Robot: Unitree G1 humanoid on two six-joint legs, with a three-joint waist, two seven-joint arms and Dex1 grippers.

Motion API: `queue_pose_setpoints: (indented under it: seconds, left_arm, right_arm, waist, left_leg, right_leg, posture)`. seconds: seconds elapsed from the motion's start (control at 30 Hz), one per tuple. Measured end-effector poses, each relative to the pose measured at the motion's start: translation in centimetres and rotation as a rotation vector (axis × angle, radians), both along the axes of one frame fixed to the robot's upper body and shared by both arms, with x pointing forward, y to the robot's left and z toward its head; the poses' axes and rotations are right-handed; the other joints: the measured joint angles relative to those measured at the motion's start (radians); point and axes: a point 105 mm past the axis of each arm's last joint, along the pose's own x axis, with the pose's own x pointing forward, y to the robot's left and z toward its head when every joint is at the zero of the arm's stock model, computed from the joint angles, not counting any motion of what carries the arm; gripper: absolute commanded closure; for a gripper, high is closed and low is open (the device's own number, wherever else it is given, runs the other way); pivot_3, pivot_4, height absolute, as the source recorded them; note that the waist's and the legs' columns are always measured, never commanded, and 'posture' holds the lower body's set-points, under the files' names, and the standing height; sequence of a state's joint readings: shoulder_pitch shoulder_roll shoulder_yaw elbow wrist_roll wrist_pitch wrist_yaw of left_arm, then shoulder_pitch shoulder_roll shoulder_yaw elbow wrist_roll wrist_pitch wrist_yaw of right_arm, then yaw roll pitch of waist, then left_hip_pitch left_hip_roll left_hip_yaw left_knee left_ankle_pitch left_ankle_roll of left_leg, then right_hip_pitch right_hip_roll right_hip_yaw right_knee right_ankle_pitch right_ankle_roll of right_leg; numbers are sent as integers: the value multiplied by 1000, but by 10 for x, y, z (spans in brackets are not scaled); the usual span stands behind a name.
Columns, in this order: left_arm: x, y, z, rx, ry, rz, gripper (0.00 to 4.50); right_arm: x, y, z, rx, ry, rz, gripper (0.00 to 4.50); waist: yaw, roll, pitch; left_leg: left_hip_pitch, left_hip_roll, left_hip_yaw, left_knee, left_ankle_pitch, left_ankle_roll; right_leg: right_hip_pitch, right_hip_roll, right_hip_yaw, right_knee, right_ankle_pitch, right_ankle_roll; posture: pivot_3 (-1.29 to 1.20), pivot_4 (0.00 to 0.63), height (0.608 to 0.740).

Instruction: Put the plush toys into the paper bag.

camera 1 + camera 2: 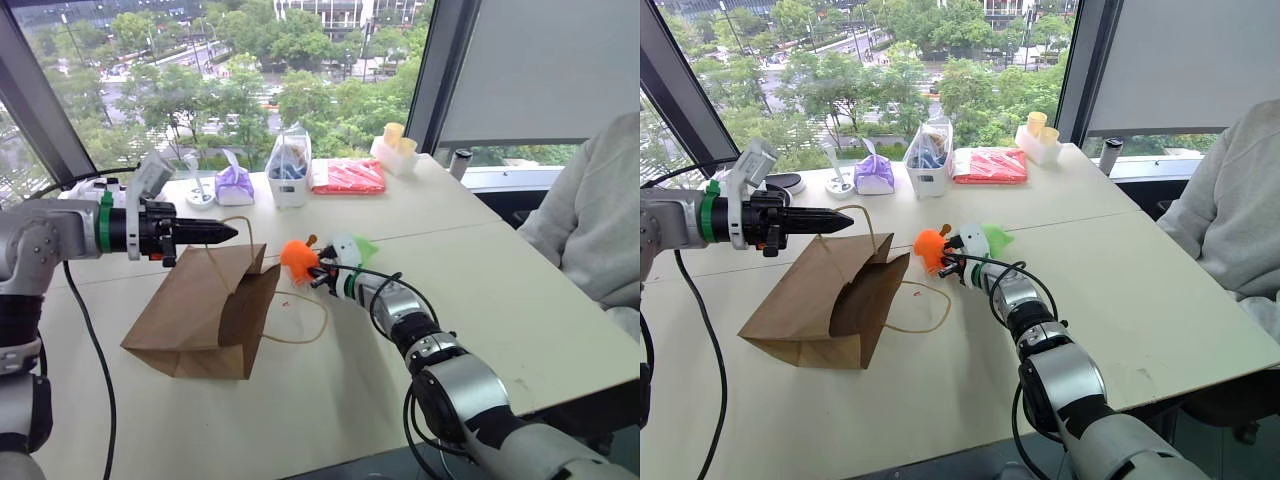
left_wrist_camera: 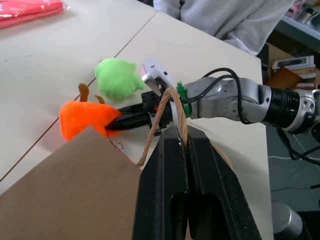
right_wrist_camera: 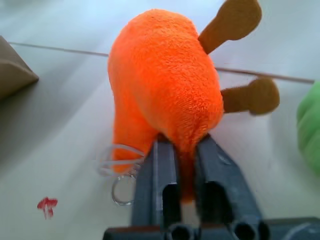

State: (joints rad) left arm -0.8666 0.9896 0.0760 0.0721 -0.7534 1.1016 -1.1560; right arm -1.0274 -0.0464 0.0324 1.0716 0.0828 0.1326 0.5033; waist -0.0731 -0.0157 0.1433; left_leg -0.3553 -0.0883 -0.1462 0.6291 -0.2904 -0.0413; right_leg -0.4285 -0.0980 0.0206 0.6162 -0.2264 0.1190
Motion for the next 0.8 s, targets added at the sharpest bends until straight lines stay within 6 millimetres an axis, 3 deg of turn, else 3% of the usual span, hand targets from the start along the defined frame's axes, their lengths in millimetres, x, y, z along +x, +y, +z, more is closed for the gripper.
queue_pose_setpoints:
  seconds: [0.13, 0.27, 0.37, 0.47, 0.53, 0.67, 0.8]
  left_arm:
    - [1, -2, -2, -7, 4, -8, 4500]
    - [2, -5, -4, -10, -2, -20, 4500]
    - [2, -10, -4, -12, -6, -38, 4500]
    - [2, -12, -4, -18, -1, -54, 4500]
    - [4, -10, -3, -23, 3, -50, 4500]
    - [4, -18, 2, -26, -21, -84, 4500]
    - [6, -20, -1, -16, -15, -87, 4500]
  right_arm:
    - [1, -6, 32, 64, -126, 33, 4434]
    - [-13, -26, 68, 109, -256, 95, 4434]
    - [-33, -44, 75, 69, -277, 156, 4434]
    - [-70, -74, 69, -103, -264, 300, 4434]
    - [-86, -83, 66, -210, -263, 368, 4434]
    - [-109, -58, 65, -270, -278, 532, 4434]
    - [-114, -40, 58, -248, -257, 580, 4434]
  waist:
    - [2, 0, 0]
    - [3, 0, 0]
    - [6, 0, 0]
    - [17, 0, 0]
    - [16, -1, 0]
    - [2, -1, -1]
    - [9, -1, -1]
  left_leg:
    - [0, 0, 0, 0, 0, 0]
    - [-1, 0, -1, 1, 0, 0]
    - [-1, 0, 0, 1, 0, 0]
    - [-2, -2, 1, 2, -2, 3]
    - [0, -2, 5, 2, -2, 4]
    - [3, 1, 8, 2, -2, 4]
    - [2, 1, 7, 3, -2, 3]
  right_leg:
    - [0, 0, 0, 0, 0, 0]
    - [0, 0, 0, 0, 0, 1]
    - [0, 0, 0, 0, 0, 1]
    - [0, 0, 0, 0, 0, 1]
    - [1, 0, 0, -2, 0, 1]
    - [1, 0, 0, -2, 0, 1]
    - [1, 0, 0, -2, 0, 1]
  posture:
    - [0, 150, 740]
    - [0, 150, 740]
    - [0, 150, 740]
    - [0, 150, 740]
    - [0, 150, 740]
    - [0, 150, 740]
    - [0, 150, 740]
